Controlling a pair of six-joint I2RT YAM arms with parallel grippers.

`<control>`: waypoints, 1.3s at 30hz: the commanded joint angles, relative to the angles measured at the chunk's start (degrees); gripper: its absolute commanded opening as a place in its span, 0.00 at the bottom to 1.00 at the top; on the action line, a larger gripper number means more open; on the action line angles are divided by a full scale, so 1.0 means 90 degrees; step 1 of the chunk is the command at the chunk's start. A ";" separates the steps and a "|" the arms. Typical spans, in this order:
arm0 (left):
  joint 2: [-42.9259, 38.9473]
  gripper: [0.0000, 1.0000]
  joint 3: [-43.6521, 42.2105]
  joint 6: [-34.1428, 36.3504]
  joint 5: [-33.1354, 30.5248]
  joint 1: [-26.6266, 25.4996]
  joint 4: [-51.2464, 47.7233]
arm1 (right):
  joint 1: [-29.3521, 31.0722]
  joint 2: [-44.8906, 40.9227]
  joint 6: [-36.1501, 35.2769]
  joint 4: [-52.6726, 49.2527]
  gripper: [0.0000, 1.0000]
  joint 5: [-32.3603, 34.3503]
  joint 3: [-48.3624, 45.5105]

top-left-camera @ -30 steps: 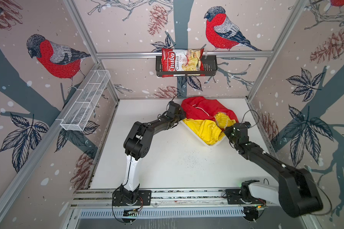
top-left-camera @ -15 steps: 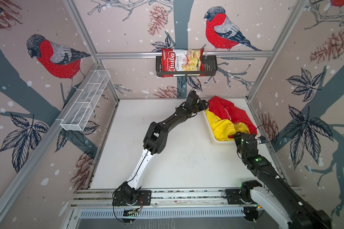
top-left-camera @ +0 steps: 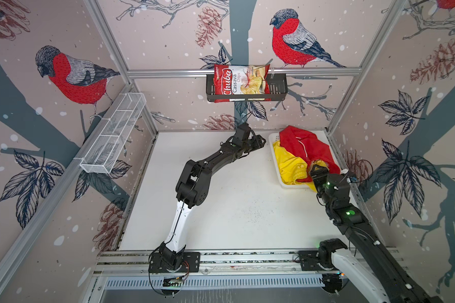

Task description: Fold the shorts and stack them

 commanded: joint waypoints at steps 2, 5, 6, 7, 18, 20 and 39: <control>-0.0202 0.70 -0.0571 -0.0106 0.0330 -0.0170 0.0525 | 0.0071 0.0663 -0.1615 -0.0282 0.80 0.0283 0.0864; -0.0019 0.72 -0.0473 -0.0086 0.0460 -0.0398 0.0450 | 0.0040 0.1814 -0.2555 -0.0943 0.83 0.0169 0.2071; 0.0037 0.72 -0.0416 -0.0094 0.0462 -0.0466 0.0420 | 0.0028 0.2167 -0.2847 -0.1111 0.83 0.0093 0.2413; 0.0124 0.72 -0.0348 -0.0110 0.0467 -0.0540 0.0404 | 0.0025 0.2529 -0.3099 -0.1344 0.83 0.0036 0.2784; 0.1283 0.65 0.1208 -0.0391 0.0520 -0.1099 0.0146 | -0.0736 0.3512 -0.3638 -0.1390 0.83 -0.0512 0.3425; 0.1579 0.65 0.1643 -0.0477 0.0587 -0.1139 0.0057 | -0.1046 0.3375 -0.3629 -0.1328 0.83 -0.0721 0.3265; 0.2809 0.67 0.3556 -0.1123 0.0926 -0.1278 0.0017 | -0.1826 0.5901 -0.3954 -0.1209 0.85 -0.1099 0.4512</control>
